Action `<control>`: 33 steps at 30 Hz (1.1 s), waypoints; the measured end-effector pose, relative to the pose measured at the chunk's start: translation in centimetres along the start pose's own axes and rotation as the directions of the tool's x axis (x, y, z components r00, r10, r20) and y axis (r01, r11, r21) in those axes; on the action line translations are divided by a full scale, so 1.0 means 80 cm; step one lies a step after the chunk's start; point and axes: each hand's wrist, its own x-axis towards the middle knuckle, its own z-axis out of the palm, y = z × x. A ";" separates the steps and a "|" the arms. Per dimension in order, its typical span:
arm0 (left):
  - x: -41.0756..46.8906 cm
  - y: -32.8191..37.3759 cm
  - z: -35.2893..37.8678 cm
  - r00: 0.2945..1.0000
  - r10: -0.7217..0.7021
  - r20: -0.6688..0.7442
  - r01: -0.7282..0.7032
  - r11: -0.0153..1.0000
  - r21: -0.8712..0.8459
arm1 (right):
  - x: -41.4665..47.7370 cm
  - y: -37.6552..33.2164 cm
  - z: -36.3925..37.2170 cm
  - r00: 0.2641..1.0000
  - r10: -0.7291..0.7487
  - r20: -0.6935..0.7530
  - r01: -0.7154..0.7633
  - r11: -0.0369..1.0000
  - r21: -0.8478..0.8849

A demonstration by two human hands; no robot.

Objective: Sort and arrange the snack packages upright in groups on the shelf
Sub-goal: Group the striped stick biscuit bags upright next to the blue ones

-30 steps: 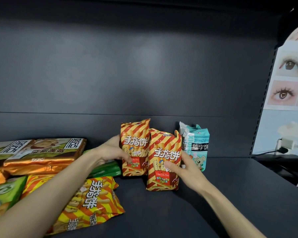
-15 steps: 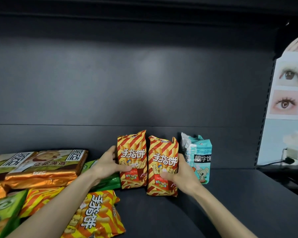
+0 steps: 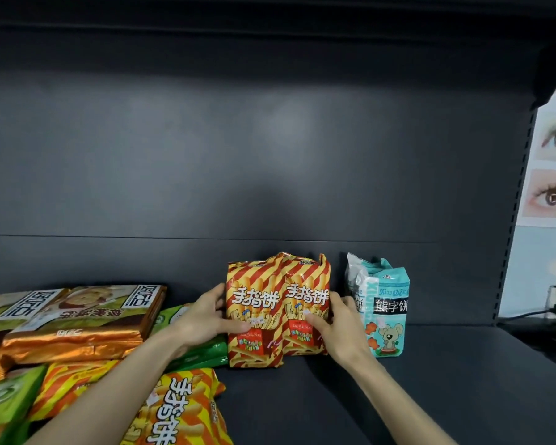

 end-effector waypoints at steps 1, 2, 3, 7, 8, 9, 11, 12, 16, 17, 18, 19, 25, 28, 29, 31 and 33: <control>0.002 0.001 0.001 1.000 0.006 0.007 -0.006 1.000 0.025 | 0.000 0.000 0.000 1.000 -0.012 -0.007 0.012 1.000 0.000; 0.004 0.001 0.002 1.000 0.011 0.016 -0.012 0.999 0.047 | 0.000 -0.001 0.000 1.000 -0.022 -0.007 0.022 1.000 0.020; 0.004 0.002 0.005 0.999 0.017 0.027 -0.019 0.998 0.063 | -0.001 -0.001 -0.001 1.000 -0.023 0.001 0.023 0.997 0.079; 0.004 0.004 0.007 0.999 0.013 0.046 -0.016 0.997 0.073 | -0.003 -0.004 -0.009 0.996 0.038 0.084 -0.064 0.937 0.342; 0.003 0.004 0.005 0.999 0.007 0.051 -0.010 0.998 0.058 | -0.003 -0.003 -0.010 0.994 0.050 0.095 -0.081 0.928 0.364; 0.002 0.006 0.001 0.998 0.004 0.060 -0.006 0.999 0.040 | -0.003 -0.002 -0.010 0.993 0.061 0.100 -0.095 0.922 0.375; -0.001 0.008 -0.003 0.996 0.001 0.093 -0.001 1.000 0.001 | -0.003 0.001 -0.012 0.991 0.089 0.102 -0.120 0.925 0.361; -0.002 0.008 -0.002 0.994 0.001 0.111 0.001 1.000 -0.011 | -0.001 0.003 -0.012 0.989 0.106 0.104 -0.136 0.925 0.355; -0.003 0.014 0.008 0.988 -0.006 0.155 0.006 1.000 0.004 | -0.001 0.000 -0.014 0.981 0.140 0.132 -0.180 0.911 0.371; -0.004 0.015 0.008 0.987 -0.006 0.164 0.004 1.000 0.010 | -0.002 -0.001 -0.014 0.981 0.140 0.132 -0.180 0.914 0.365; -0.004 0.017 0.007 0.985 -0.006 0.175 0.004 1.000 0.011 | -0.002 -0.001 -0.014 0.982 0.142 0.128 -0.179 0.918 0.354; -0.005 0.019 0.005 0.983 -0.005 0.184 0.005 1.000 0.002 | -0.003 -0.002 -0.015 0.983 0.136 0.122 -0.170 0.926 0.336; 0.003 0.019 0.027 0.986 -0.020 0.163 0.008 0.997 0.076 | -0.004 0.000 -0.012 0.974 0.094 0.205 -0.172 0.898 0.406; 0.014 0.020 0.046 0.988 0.031 0.152 -0.059 0.982 0.180 | -0.006 0.000 -0.016 0.967 0.078 0.243 -0.187 0.865 0.466; 0.017 0.021 0.051 0.985 0.037 0.170 -0.072 0.976 0.203 | -0.007 0.000 -0.017 0.966 0.058 0.252 -0.173 0.868 0.465; 0.022 0.021 0.059 0.974 0.027 0.223 -0.077 0.973 0.219 | -0.009 -0.002 -0.020 0.968 0.019 0.250 -0.134 0.882 0.452; 0.025 0.019 0.068 0.964 0.009 0.267 -0.073 0.970 0.233 | -0.010 -0.002 -0.020 0.970 0.004 0.244 -0.115 0.891 0.440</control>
